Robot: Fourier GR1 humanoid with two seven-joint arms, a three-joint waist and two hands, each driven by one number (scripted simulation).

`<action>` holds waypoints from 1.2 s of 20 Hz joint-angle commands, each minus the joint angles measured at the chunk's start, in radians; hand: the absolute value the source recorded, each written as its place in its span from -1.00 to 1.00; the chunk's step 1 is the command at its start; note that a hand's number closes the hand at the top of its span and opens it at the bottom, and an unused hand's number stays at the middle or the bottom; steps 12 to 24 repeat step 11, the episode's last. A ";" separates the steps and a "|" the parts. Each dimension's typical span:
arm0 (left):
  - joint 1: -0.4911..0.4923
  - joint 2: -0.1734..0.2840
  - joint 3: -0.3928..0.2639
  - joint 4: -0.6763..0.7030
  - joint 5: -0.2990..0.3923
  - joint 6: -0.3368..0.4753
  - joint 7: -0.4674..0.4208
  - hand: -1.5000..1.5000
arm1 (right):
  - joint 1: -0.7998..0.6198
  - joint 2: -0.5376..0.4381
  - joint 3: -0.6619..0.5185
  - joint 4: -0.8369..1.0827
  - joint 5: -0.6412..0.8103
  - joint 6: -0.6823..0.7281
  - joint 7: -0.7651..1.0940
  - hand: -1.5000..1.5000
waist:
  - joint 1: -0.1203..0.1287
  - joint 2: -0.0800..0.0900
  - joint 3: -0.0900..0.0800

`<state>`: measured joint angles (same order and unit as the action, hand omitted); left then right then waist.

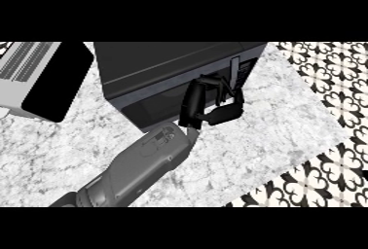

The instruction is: Pick up the milk, place it into the microwave and close the microwave

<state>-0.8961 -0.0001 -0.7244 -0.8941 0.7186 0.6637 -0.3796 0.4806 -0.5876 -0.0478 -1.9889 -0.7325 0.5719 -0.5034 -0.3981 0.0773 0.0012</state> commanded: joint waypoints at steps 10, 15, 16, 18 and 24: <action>-0.078 0.000 0.022 0.101 0.057 -0.021 -0.040 1.00 | 0.026 -0.049 -0.031 -0.029 -0.070 0.069 0.016 -1.00 | -0.014 0.012 0.001; -0.072 0.000 0.019 0.102 0.062 -0.017 -0.044 1.00 | 0.040 -0.050 -0.027 -0.033 -0.072 0.077 0.020 -1.00 | -0.028 0.011 0.002; -0.072 0.000 0.019 0.102 0.062 -0.017 -0.044 1.00 | 0.040 -0.050 -0.027 -0.033 -0.072 0.077 0.020 -1.00 | -0.028 0.011 0.002; -0.072 0.000 0.019 0.102 0.062 -0.017 -0.044 1.00 | 0.040 -0.050 -0.027 -0.033 -0.072 0.077 0.020 -1.00 | -0.028 0.011 0.002; -0.072 0.000 0.019 0.102 0.062 -0.017 -0.044 1.00 | 0.040 -0.050 -0.027 -0.033 -0.072 0.077 0.020 -1.00 | -0.028 0.011 0.002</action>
